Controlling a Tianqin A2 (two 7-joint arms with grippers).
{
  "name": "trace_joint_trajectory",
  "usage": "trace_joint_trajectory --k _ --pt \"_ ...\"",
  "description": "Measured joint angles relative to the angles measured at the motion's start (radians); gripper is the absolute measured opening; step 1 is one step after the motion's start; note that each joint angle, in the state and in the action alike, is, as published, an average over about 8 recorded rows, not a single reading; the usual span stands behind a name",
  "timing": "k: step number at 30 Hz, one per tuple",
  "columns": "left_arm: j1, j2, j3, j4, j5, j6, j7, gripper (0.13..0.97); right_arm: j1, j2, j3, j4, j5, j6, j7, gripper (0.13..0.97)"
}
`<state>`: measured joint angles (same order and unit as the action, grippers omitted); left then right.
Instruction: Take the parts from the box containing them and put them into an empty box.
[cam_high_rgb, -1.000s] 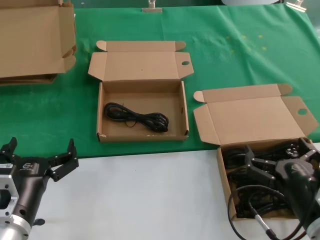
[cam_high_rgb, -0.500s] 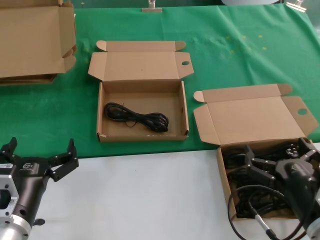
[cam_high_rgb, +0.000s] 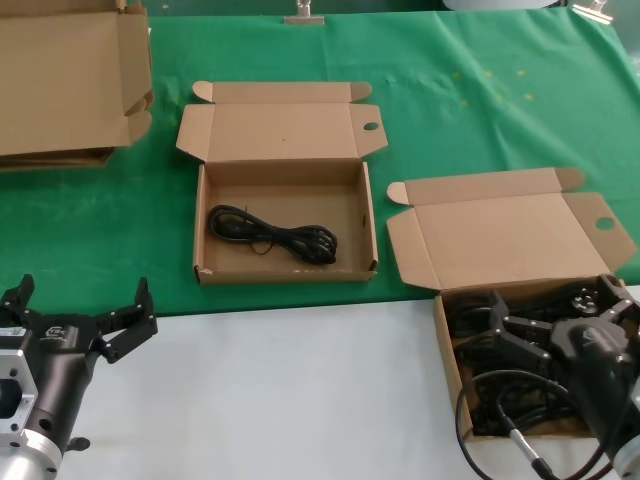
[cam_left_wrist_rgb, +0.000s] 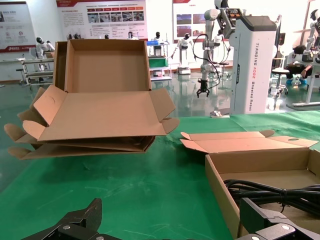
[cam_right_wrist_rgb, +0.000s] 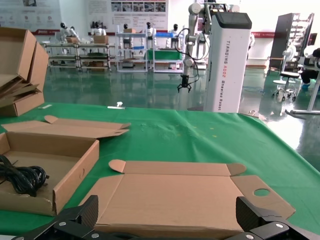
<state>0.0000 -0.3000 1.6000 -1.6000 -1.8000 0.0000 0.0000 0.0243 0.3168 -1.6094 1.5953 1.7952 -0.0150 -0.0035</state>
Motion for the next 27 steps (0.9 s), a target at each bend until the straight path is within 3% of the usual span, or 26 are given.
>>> trace_joint_trajectory --k 27 --pt "0.0 0.0 0.0 0.0 0.0 0.0 0.0 0.966 0.0 0.0 0.0 0.0 0.0 0.0 0.0 0.966"
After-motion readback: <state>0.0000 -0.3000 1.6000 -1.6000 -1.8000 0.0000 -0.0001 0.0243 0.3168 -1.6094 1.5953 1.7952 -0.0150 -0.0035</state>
